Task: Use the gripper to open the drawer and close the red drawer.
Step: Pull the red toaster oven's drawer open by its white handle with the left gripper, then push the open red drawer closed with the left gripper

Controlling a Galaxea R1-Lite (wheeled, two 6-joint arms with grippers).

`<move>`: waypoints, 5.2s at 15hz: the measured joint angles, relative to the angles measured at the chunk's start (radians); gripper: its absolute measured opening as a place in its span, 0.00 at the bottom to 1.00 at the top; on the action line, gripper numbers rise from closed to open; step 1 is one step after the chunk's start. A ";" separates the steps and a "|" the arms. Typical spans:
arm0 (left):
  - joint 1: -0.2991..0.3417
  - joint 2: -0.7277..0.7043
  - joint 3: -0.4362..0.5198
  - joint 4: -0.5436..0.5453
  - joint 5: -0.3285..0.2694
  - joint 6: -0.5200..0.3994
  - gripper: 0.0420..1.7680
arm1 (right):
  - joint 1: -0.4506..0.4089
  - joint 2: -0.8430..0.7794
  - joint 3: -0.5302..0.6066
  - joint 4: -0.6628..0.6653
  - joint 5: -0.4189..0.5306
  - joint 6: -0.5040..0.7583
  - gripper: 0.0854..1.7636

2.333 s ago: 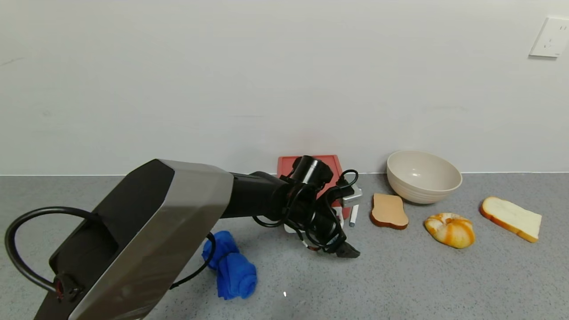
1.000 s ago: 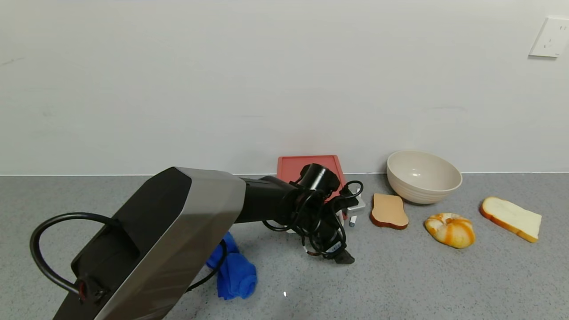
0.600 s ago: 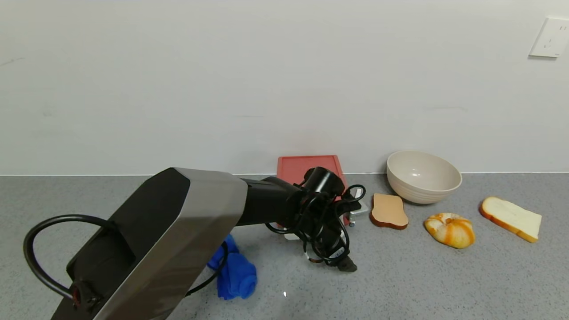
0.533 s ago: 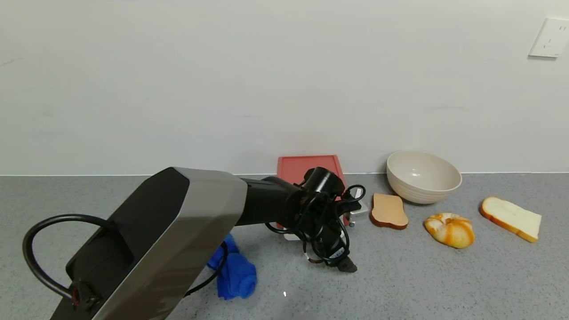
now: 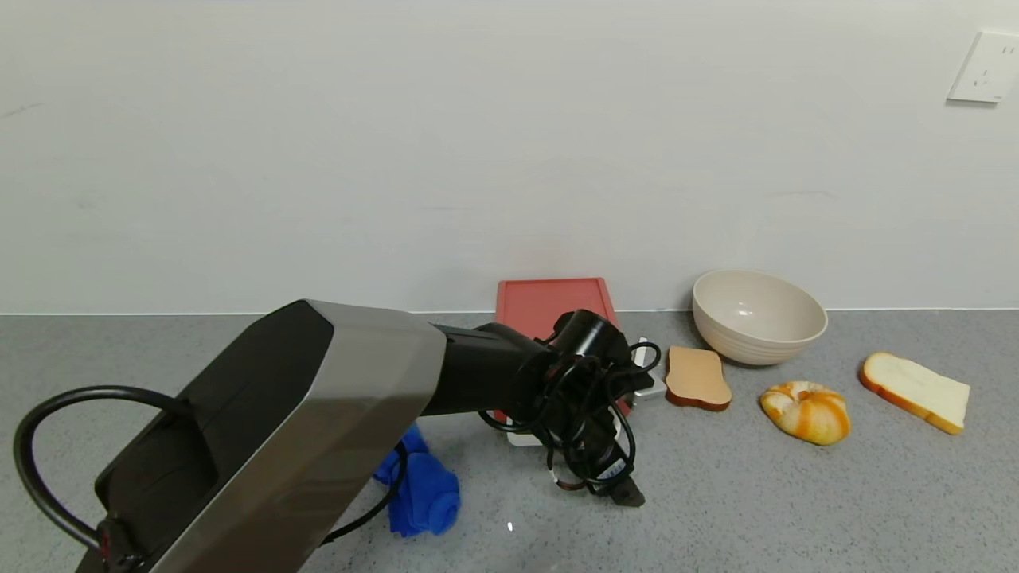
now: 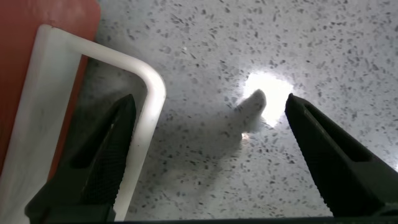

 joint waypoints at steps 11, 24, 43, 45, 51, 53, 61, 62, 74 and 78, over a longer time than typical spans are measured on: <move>-0.070 -0.053 0.106 -0.009 0.070 -0.144 0.97 | 0.000 0.000 0.000 0.000 0.000 0.000 0.97; -0.119 -0.086 0.160 -0.004 0.097 -0.285 0.97 | 0.000 0.000 0.000 -0.001 0.000 0.001 0.97; -0.175 -0.111 0.201 0.001 0.118 -0.413 0.97 | 0.000 0.000 0.000 0.000 0.000 0.000 0.97; -0.177 -0.114 0.207 0.000 0.120 -0.413 0.97 | 0.000 0.000 0.000 0.000 0.000 0.000 0.97; -0.179 -0.119 0.207 0.000 0.131 -0.414 0.97 | 0.000 0.000 0.000 0.000 -0.001 0.001 0.97; -0.178 -0.124 0.201 0.000 0.177 -0.403 0.97 | 0.000 0.000 0.000 0.000 -0.001 0.001 0.97; -0.181 -0.171 0.180 0.049 0.257 -0.357 0.97 | 0.000 0.000 0.000 0.000 -0.001 0.001 0.97; -0.182 -0.188 0.173 0.074 0.258 -0.357 0.97 | 0.000 0.000 0.000 0.000 0.000 0.001 0.97; -0.059 -0.546 0.312 0.082 0.330 -0.474 0.97 | 0.000 0.000 0.000 0.000 -0.002 0.001 0.97; 0.088 -0.662 0.416 -0.004 0.243 -0.456 0.97 | 0.000 0.000 0.000 0.000 -0.002 0.001 0.97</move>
